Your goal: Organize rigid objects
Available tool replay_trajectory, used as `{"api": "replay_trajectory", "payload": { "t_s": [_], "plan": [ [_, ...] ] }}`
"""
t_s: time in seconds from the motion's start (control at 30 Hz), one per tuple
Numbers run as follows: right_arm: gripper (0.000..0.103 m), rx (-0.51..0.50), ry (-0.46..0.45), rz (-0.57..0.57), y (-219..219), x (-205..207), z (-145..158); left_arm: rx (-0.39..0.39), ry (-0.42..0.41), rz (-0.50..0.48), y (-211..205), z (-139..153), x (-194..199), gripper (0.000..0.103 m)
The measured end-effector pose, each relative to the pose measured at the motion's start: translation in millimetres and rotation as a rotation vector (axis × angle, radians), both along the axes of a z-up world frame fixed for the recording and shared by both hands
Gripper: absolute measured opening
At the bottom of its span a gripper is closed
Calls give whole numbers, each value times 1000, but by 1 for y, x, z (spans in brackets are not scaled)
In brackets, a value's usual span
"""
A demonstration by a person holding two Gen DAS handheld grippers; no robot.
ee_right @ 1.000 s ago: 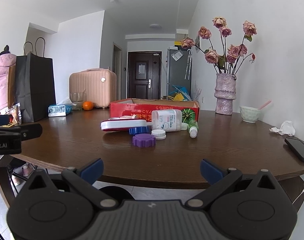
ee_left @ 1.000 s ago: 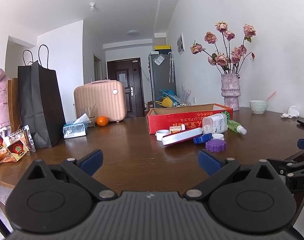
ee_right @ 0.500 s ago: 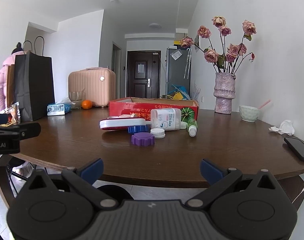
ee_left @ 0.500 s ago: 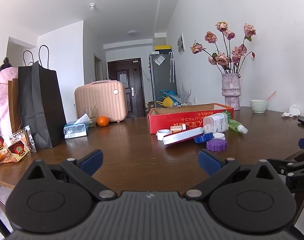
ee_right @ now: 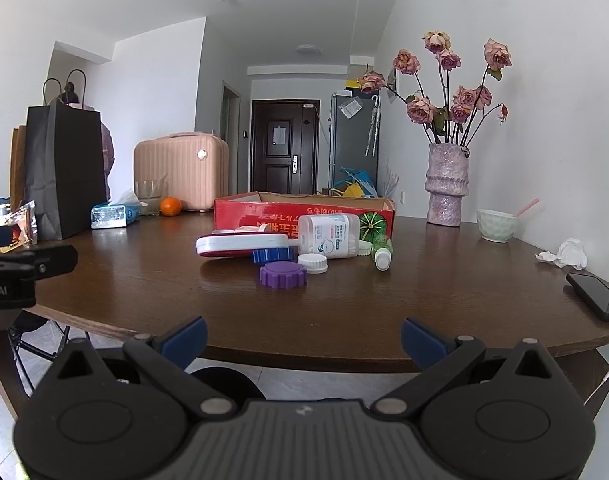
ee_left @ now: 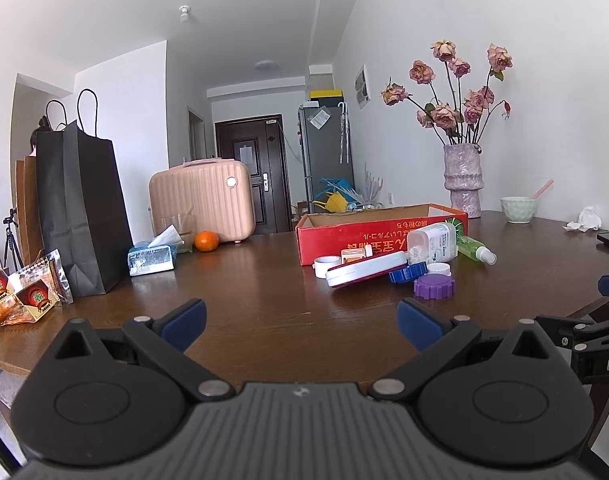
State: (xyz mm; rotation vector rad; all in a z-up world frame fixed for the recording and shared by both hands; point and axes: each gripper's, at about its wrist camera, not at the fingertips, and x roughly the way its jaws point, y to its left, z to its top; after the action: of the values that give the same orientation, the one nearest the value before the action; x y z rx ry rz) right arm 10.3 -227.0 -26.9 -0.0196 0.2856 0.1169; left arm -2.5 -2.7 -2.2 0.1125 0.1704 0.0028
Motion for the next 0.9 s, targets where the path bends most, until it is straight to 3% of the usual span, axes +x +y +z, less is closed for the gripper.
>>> {"api": "replay_trajectory", "payload": {
  "t_s": [0.6,0.8,0.9],
  "plan": [
    [103,-3,2,3,0,2,0,-2,8,-2,0,0,3,103],
    [103,-103,-46,24,4,30,12,28,9,-123,-12,12,49,103],
    [103,-98,-36,19,0,56,17,37,63,-140,-20,11,80,103]
  ]
}}
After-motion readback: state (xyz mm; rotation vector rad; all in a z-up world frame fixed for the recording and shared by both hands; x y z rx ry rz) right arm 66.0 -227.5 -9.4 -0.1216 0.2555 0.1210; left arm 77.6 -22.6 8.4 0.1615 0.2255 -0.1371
